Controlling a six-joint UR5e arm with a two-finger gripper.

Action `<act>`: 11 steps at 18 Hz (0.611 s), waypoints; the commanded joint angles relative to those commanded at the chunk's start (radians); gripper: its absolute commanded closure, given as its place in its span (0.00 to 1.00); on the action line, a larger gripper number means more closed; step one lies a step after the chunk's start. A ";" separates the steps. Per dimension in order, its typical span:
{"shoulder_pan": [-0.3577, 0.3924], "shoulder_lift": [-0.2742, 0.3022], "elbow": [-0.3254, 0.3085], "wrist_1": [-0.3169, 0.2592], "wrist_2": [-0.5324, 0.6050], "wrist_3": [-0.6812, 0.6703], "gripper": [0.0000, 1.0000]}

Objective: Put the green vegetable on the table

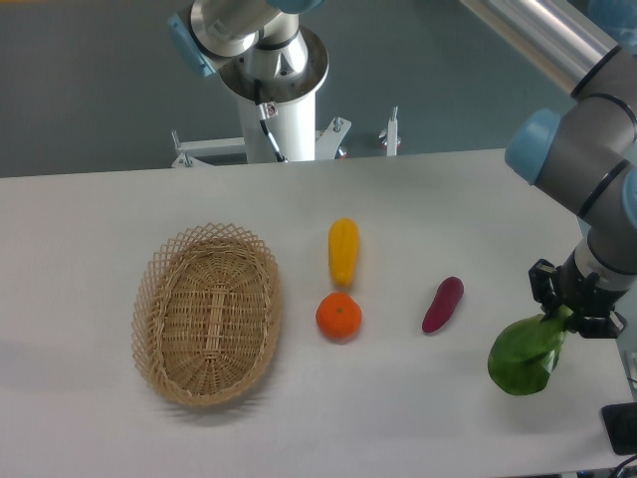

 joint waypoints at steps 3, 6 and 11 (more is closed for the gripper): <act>0.000 0.011 -0.017 0.002 -0.002 0.008 0.93; -0.018 0.038 -0.069 0.018 -0.003 0.009 0.93; -0.086 0.093 -0.213 0.118 -0.005 0.002 0.94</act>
